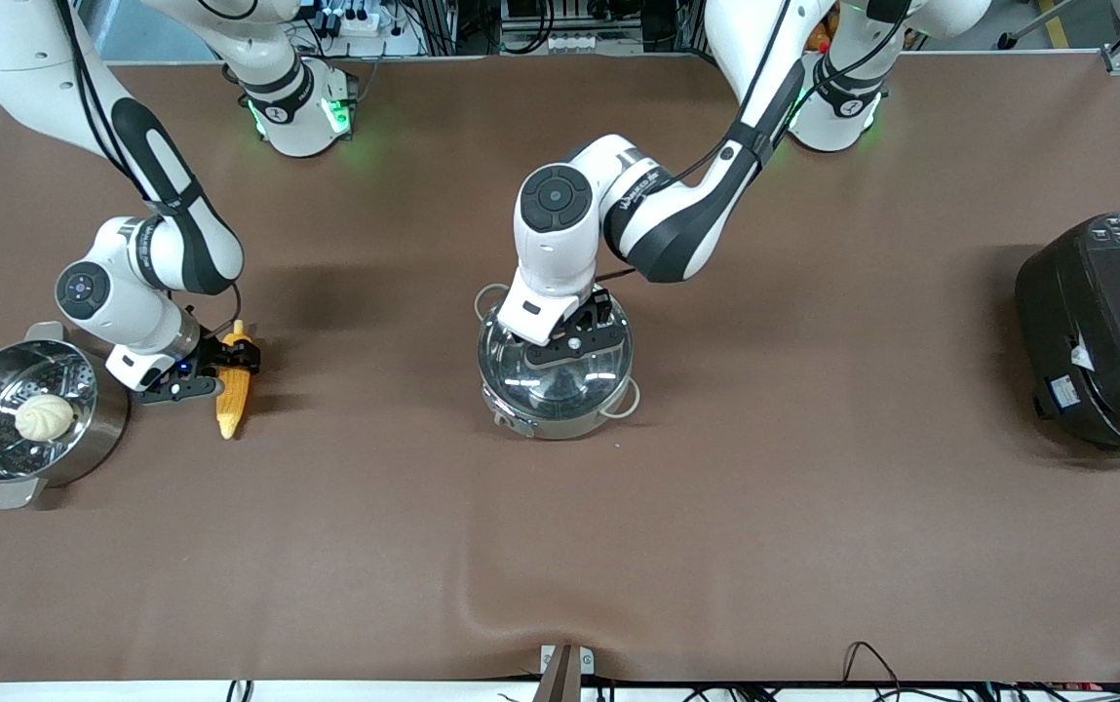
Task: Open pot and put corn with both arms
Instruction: 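Close the right gripper on the yellow corn cob and lift it, then lift the lid off with the left gripper while the right gripper carries corn, then lower the corn into the pot with the right gripper while the left lowers lid, then open both grippers, releasing the corn in the pot and the lid on the table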
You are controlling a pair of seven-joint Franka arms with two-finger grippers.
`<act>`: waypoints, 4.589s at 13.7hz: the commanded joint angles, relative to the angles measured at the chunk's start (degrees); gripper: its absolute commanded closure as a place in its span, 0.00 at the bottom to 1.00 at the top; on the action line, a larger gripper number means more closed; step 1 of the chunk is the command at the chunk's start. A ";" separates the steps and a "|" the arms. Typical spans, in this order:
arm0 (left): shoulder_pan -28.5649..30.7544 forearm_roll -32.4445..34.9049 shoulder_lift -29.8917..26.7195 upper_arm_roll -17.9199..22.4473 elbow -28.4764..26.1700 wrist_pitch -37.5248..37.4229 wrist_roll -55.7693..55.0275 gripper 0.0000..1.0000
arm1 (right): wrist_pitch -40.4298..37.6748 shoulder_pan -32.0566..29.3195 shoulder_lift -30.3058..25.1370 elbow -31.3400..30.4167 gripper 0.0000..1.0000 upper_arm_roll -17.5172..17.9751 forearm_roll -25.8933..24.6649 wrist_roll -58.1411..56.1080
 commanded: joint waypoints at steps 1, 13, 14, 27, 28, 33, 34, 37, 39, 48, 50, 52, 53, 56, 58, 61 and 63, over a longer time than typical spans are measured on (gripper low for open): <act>-0.67 -0.33 0.78 0.50 1.31 -0.06 -0.92 0.28 | -1.25 -0.35 -0.59 0.95 0.49 0.48 0.00 -0.08; 0.56 -1.03 -3.95 0.33 0.96 -0.76 1.46 1.00 | -40.53 4.39 -10.00 21.50 0.80 2.07 0.62 1.84; 1.17 -1.38 -5.88 0.24 1.05 -1.54 1.46 1.00 | -41.15 5.18 -10.00 22.30 0.80 2.06 0.62 2.63; 21.04 -0.51 -27.59 -0.03 -15.89 -15.98 28.62 1.00 | -48.45 29.70 -4.47 42.33 0.82 2.59 9.73 38.15; 22.17 -0.60 -29.52 -0.03 -20.79 -11.96 28.62 1.00 | -48.19 32.58 -3.15 43.39 0.82 2.51 11.06 40.06; 26.31 -0.16 -31.04 0.15 -36.20 0.29 31.68 1.00 | -44.35 44.19 8.00 54.02 0.82 2.42 10.73 59.47; 28.05 -0.16 -30.77 -0.02 -38.83 3.08 32.13 1.00 | -40.67 46.13 9.68 54.21 0.82 2.24 10.38 63.07; 30.08 -0.16 -30.07 0.06 -49.28 18.44 35.46 1.00 | -36.15 47.11 13.19 54.39 0.82 2.15 8.62 64.16; 31.75 -0.16 -28.14 0.15 -52.90 25.05 41.58 1.00 | -34.74 47.20 14.96 54.30 0.80 2.15 6.78 64.25; 36.95 -0.16 -18.99 -0.03 -52.92 34.22 52.08 0.92 | -35.26 46.59 15.06 54.21 0.00 2.06 4.57 64.08; 37.12 -0.16 -19.17 0.06 -52.48 34.22 52.17 0.00 | -37.18 44.67 12.87 54.21 0.00 1.89 4.57 63.29; 36.43 -0.16 -20.74 -0.02 -51.08 33.70 51.91 0.00 | -42.01 41.86 10.23 54.04 0.00 1.80 4.57 58.92; 36.51 -0.16 -22.92 -0.03 -51.07 33.43 51.38 0.00 | -43.86 39.06 8.65 53.95 0.00 1.89 4.74 56.19; 36.87 -0.16 -28.73 -0.20 -46.79 24.24 51.74 0.00 | -50.72 31.32 2.51 51.51 0.00 1.80 4.83 45.32; 36.95 -0.16 -29.27 -1.68 -36.45 9.43 51.64 0.00 | -51.00 24.38 -4.34 45.37 0.00 1.89 5.10 34.94; 36.69 -0.16 -28.75 -1.96 -21.40 -13.54 50.16 0.00 | -51.61 17.17 -12.78 38.51 0.00 1.89 5.01 29.65; 37.30 -0.16 -29.71 -1.96 -19.61 -17.01 49.80 0.00 | -51.79 14.87 -17.71 34.28 0.00 1.80 4.75 27.25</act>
